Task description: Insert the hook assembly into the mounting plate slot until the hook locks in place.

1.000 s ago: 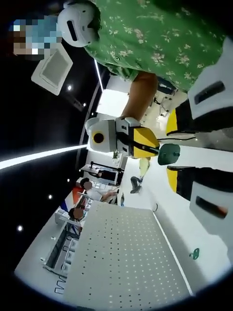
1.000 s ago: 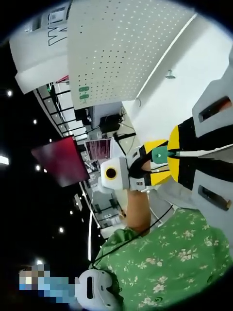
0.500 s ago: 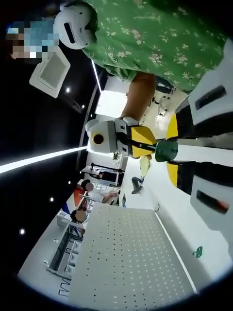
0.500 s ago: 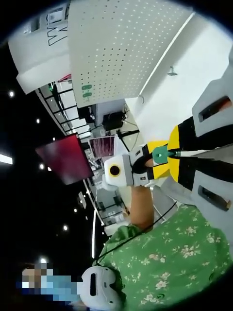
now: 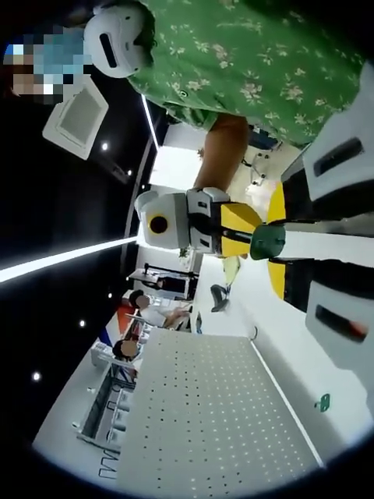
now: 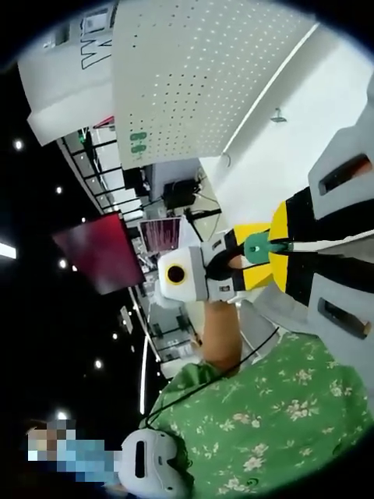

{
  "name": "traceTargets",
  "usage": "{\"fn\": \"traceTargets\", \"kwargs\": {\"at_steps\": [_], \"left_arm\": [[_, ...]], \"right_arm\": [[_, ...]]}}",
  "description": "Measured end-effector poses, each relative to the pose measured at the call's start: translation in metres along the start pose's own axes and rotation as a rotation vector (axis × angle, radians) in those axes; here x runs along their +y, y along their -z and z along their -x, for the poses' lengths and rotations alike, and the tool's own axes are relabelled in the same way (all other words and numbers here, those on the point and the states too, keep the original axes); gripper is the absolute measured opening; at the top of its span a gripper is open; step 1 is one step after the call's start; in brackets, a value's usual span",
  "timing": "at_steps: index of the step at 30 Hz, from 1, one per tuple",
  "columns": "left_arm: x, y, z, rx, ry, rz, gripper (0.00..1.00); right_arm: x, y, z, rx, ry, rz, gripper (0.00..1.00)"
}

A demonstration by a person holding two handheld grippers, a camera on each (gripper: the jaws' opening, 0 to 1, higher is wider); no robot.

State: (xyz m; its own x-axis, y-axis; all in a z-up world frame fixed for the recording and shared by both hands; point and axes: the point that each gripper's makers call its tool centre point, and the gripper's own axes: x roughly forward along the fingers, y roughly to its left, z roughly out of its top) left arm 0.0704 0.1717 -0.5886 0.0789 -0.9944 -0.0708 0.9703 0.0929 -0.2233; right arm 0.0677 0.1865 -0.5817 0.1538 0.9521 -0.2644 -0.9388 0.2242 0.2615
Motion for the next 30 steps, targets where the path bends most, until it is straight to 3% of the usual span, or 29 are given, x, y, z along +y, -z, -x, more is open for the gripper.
{"fn": "traceTargets", "kwargs": {"at_steps": [15,23,30], "left_arm": [[-0.001,0.012,-0.004,0.084,0.001,-0.049,0.16],[-0.001,0.007,-0.001,0.055,-0.015,-0.058,0.17],[0.002,0.002,0.007,0.028,-0.069,-0.073,0.17]], "right_arm": [[-0.001,0.013,-0.002,0.051,0.016,0.005,0.02],[-0.001,0.007,-0.002,0.021,0.046,0.006,0.01],[-0.002,0.002,-0.004,-0.011,0.085,-0.002,0.01]]}}
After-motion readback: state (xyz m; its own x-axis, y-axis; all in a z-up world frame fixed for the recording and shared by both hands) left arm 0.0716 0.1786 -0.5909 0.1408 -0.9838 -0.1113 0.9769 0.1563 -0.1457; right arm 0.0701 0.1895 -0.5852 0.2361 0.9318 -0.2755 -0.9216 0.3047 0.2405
